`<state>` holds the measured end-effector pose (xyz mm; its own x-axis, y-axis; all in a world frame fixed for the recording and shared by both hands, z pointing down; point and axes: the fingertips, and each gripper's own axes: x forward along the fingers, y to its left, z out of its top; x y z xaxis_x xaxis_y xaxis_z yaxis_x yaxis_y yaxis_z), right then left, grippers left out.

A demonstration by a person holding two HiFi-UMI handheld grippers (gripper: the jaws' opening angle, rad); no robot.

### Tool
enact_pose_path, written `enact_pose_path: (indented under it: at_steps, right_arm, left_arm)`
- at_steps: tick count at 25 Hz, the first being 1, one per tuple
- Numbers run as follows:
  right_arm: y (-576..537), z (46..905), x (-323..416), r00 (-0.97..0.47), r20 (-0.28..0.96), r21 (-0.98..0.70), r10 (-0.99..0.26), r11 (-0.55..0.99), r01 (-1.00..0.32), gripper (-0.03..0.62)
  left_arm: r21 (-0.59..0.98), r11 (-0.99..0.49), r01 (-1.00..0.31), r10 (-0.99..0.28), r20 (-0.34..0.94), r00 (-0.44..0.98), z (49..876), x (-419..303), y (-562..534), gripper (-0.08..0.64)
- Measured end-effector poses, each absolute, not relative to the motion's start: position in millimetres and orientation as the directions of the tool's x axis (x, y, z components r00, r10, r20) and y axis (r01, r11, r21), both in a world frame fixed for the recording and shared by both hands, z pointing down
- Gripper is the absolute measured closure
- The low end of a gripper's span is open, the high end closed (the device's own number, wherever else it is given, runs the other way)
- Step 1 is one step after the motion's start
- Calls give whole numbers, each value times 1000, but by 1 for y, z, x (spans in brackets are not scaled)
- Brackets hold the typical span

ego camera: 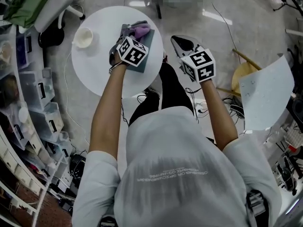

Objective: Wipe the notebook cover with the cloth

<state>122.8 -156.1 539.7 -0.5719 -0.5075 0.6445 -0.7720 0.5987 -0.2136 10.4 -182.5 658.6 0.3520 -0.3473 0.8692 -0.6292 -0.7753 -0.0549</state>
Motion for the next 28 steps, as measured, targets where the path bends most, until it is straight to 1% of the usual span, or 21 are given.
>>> enact_pose_path:
  at_steps: [5, 14, 23, 26, 28]
  right_arm:
    - [-140, 536, 111, -578, 634, -217, -514, 598, -771, 591]
    - [-83, 524, 92, -582, 614, -207, -532, 603, -770, 589]
    - [-25, 516, 79, -573, 609, -188, -548, 602, -776, 591]
    - [-9, 516, 72, -574, 613, -184, -542, 609, -771, 589]
    - [-3, 516, 69, -577, 614, -183, -539, 614, -768, 591]
  left_arm:
    - [-5, -771, -637, -310, 877, 368, 660, 3, -159, 483]
    - [46, -758, -650, -275, 881, 384, 661, -14, -85, 485]
    - [28, -788, -615, -256, 894, 369, 663, -34, -23, 485]
    - [57, -781, -622, -231, 899, 372, 667, -40, -5, 485]
    - [105, -762, -639, -197, 903, 383, 673, -44, 7, 485]
